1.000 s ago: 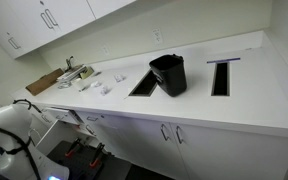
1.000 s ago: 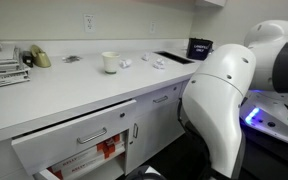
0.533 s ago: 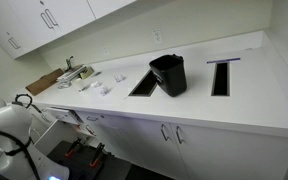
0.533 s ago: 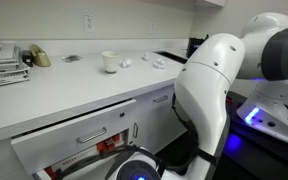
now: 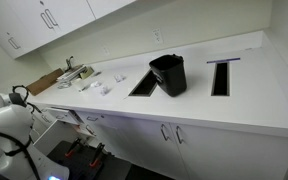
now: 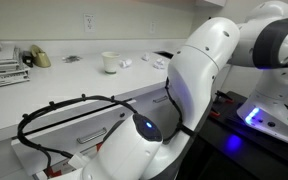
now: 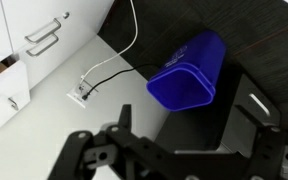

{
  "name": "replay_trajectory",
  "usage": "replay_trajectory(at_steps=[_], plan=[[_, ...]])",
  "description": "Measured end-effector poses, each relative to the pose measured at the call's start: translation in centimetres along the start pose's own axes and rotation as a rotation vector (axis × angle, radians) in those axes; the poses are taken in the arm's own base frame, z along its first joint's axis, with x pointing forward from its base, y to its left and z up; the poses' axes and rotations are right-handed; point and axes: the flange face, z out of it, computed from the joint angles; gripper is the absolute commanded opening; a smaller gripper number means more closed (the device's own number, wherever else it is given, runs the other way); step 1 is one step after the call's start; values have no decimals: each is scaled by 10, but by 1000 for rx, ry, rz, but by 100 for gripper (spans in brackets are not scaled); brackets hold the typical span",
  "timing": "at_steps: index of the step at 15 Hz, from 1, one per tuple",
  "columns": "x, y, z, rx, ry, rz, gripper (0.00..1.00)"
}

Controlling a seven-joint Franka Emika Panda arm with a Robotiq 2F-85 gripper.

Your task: Open the third cabinet door from the left

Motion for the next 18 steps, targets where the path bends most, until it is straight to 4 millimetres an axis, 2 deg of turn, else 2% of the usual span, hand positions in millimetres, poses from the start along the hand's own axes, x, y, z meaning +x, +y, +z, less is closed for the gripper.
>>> replay_trajectory(at_steps=[3, 6, 9, 11, 16, 18], plan=[[23, -16, -19, 65, 38, -30, 100], [67, -39, -45, 197, 37, -68, 100], [98, -38, -83, 328, -49, -92, 100], [99, -28, -111, 411, -130, -86, 100], [70, -4, -174, 604, -356, -78, 100], [66, 1, -200, 675, -449, -98, 100]])
